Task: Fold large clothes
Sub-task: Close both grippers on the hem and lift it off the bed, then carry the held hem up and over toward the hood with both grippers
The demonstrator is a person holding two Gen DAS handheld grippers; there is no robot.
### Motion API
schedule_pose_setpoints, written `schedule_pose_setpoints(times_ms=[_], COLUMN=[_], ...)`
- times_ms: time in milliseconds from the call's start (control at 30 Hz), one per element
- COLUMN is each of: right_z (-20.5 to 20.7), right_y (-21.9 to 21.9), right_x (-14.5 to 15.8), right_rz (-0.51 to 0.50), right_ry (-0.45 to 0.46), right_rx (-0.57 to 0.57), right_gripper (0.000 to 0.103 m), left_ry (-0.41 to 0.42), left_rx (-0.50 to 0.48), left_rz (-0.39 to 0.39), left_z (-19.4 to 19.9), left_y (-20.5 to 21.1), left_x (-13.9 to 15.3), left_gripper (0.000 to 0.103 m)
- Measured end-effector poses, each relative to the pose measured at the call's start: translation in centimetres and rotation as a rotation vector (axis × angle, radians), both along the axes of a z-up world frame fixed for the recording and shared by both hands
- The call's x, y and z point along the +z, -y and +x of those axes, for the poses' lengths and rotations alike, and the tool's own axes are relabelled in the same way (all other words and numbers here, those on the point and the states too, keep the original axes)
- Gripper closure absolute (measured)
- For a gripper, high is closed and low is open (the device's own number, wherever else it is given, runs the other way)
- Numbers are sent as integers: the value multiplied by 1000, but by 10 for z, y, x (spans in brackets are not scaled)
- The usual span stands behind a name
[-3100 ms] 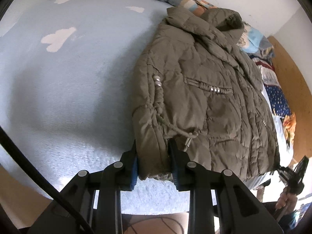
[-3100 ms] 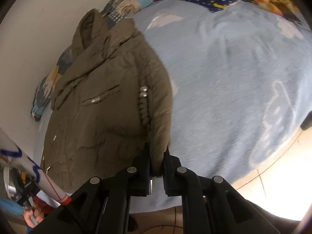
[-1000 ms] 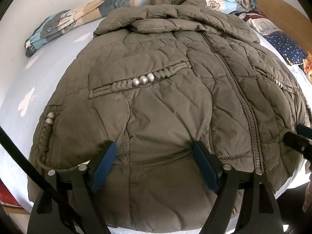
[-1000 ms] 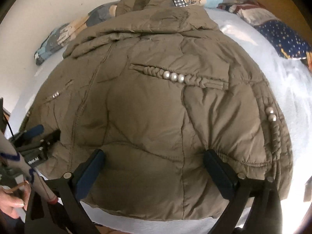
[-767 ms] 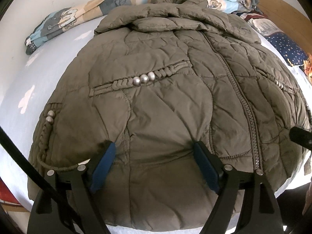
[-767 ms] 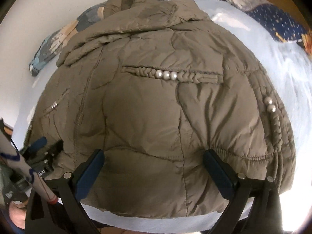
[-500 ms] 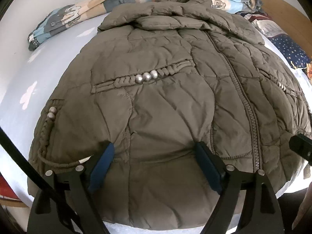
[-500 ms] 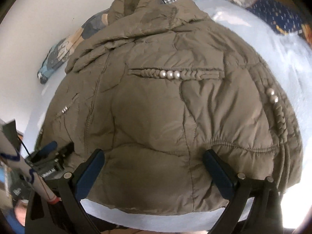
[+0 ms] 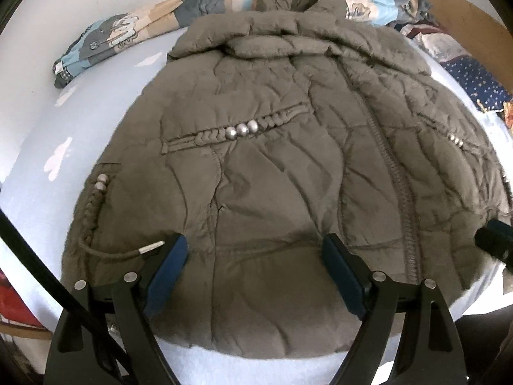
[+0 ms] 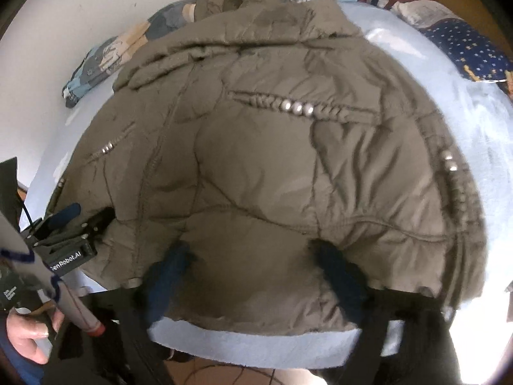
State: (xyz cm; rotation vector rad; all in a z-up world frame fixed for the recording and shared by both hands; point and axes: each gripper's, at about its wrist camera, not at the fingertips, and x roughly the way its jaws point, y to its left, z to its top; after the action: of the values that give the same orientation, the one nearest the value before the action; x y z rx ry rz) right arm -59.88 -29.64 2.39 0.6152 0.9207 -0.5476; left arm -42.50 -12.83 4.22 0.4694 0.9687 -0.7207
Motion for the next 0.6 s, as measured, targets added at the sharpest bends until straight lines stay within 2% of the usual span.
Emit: schedule_pose_setpoints(times_ms=[67, 167, 333, 600], right_z=[-8, -22, -48, -80], right_y=[-2, -7, -26, -61], right_x=[13, 41, 75, 118], right_rz=[-9, -72, -136, -166], right_ry=[42, 105, 198, 271], right_rx=[-23, -57, -112, -124], right_gripper=[31, 31, 31, 31], left_ry=[32, 83, 105, 143], left_rx=[-9, -35, -89, -146], left_rz=[-28, -63, -151, -322], left_z=[-10, -30, -70, -114], left_y=[-5, -11, -22, -42], left_x=[14, 38, 81, 180], left_gripper=[18, 18, 18, 18])
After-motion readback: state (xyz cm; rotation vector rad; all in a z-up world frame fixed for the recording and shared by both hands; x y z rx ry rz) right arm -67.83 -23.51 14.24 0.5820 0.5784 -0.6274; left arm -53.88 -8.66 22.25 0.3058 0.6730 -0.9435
